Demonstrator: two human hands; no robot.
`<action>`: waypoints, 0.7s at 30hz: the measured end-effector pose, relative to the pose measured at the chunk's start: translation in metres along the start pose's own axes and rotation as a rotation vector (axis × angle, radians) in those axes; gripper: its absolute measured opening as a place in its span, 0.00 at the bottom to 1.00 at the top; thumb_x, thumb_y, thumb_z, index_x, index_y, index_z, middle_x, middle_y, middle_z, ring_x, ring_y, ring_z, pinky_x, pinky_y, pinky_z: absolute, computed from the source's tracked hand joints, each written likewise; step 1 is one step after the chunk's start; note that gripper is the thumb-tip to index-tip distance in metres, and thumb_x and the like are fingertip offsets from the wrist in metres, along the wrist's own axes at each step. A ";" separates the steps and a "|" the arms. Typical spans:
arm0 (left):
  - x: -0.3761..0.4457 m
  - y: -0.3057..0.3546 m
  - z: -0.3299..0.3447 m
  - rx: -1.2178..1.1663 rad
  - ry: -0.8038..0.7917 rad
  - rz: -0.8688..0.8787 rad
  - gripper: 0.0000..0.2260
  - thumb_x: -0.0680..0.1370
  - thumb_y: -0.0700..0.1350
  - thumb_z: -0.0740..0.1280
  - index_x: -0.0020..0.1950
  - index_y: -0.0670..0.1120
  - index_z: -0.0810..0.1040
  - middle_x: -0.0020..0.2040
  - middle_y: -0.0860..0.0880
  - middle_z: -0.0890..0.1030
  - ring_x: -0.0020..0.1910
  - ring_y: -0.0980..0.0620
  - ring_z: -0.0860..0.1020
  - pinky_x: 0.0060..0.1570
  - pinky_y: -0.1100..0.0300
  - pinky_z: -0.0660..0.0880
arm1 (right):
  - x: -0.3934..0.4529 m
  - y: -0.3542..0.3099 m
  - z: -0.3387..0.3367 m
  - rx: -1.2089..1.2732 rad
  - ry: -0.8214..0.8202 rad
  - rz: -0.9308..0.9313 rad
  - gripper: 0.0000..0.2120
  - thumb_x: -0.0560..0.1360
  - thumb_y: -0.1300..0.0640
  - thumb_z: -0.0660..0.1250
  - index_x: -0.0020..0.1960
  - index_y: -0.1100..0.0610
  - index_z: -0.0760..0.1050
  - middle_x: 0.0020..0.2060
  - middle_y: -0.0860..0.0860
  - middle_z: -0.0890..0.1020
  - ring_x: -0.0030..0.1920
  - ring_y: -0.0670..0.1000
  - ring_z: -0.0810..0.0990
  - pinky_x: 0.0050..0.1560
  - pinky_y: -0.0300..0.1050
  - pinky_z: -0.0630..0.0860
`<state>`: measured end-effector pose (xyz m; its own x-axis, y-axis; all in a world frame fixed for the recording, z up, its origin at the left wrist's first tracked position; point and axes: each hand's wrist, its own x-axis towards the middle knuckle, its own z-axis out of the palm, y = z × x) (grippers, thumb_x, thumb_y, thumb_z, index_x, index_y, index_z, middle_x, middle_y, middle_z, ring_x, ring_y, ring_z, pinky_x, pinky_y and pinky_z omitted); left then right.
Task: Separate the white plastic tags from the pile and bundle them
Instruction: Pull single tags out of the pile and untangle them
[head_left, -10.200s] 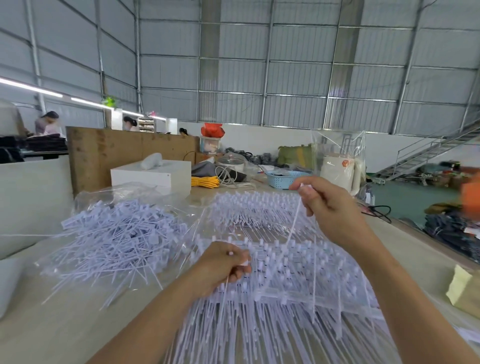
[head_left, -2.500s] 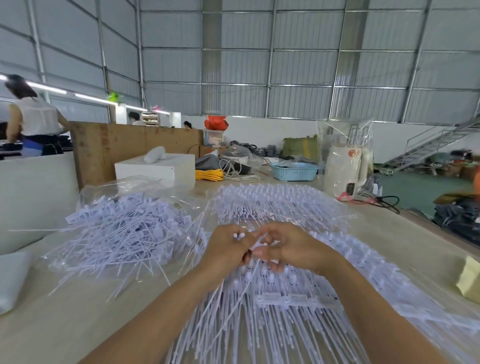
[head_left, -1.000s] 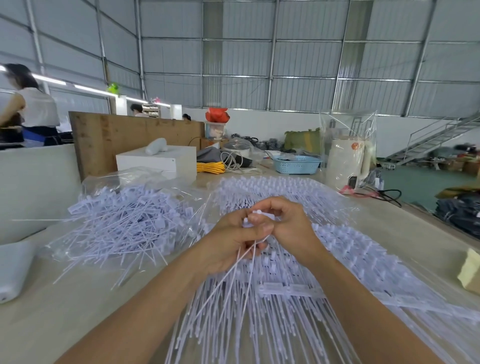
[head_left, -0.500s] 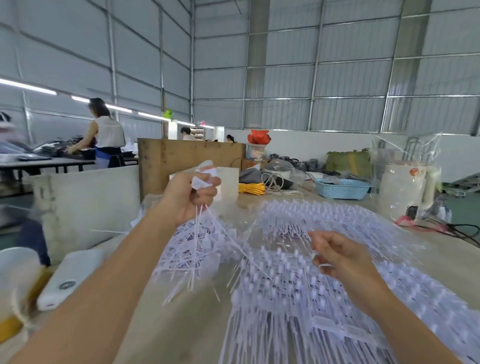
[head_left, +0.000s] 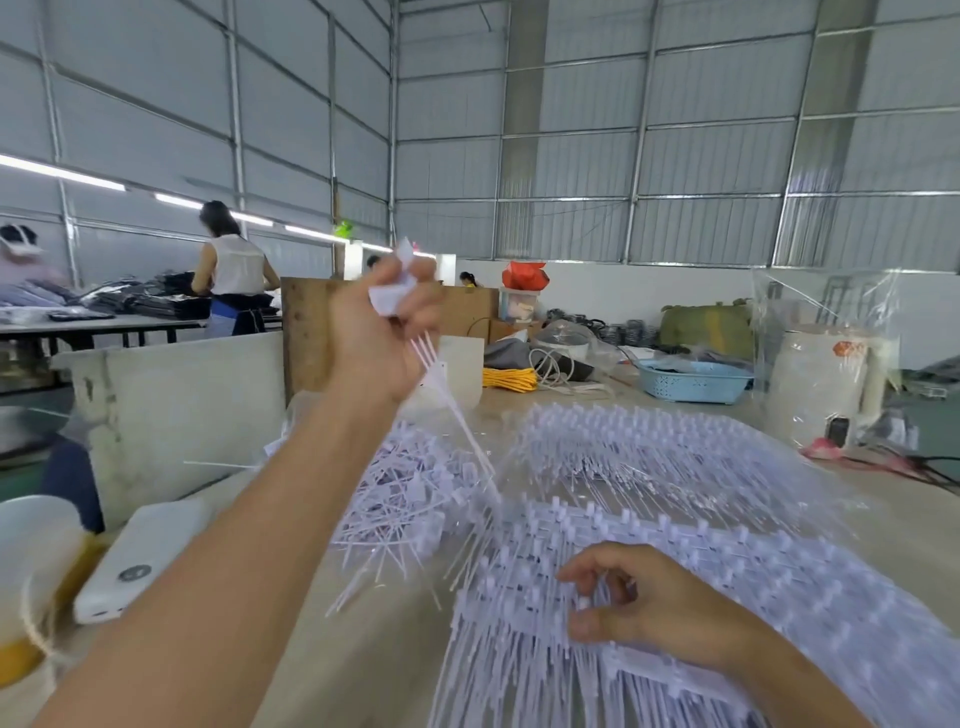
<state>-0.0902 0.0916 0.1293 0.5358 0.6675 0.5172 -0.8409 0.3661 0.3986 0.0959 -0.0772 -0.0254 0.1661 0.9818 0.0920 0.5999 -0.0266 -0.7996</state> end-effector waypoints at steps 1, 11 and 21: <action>0.005 0.015 0.006 0.114 -0.028 0.041 0.04 0.76 0.38 0.56 0.46 0.45 0.69 0.30 0.49 0.73 0.20 0.59 0.62 0.16 0.69 0.57 | 0.000 0.001 0.000 -0.005 0.012 -0.004 0.24 0.56 0.38 0.77 0.50 0.43 0.81 0.43 0.44 0.78 0.33 0.39 0.70 0.38 0.32 0.67; 0.017 -0.011 -0.113 2.242 -0.185 -0.746 0.11 0.78 0.34 0.57 0.51 0.43 0.78 0.50 0.42 0.80 0.27 0.58 0.74 0.23 0.68 0.67 | 0.004 0.001 0.003 -0.127 0.033 -0.033 0.14 0.65 0.44 0.76 0.49 0.45 0.80 0.40 0.44 0.77 0.31 0.38 0.69 0.37 0.30 0.66; 0.051 -0.046 -0.160 2.709 0.034 -0.319 0.20 0.80 0.44 0.56 0.73 0.45 0.59 0.66 0.39 0.66 0.65 0.40 0.66 0.61 0.47 0.68 | 0.007 0.003 0.002 -0.109 0.026 -0.029 0.12 0.68 0.46 0.74 0.49 0.46 0.80 0.42 0.46 0.79 0.30 0.38 0.69 0.36 0.32 0.67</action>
<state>-0.0367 0.2128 0.0165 0.5239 0.7886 0.3219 0.8379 -0.5451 -0.0284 0.0974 -0.0700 -0.0282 0.1670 0.9773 0.1307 0.6862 -0.0200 -0.7272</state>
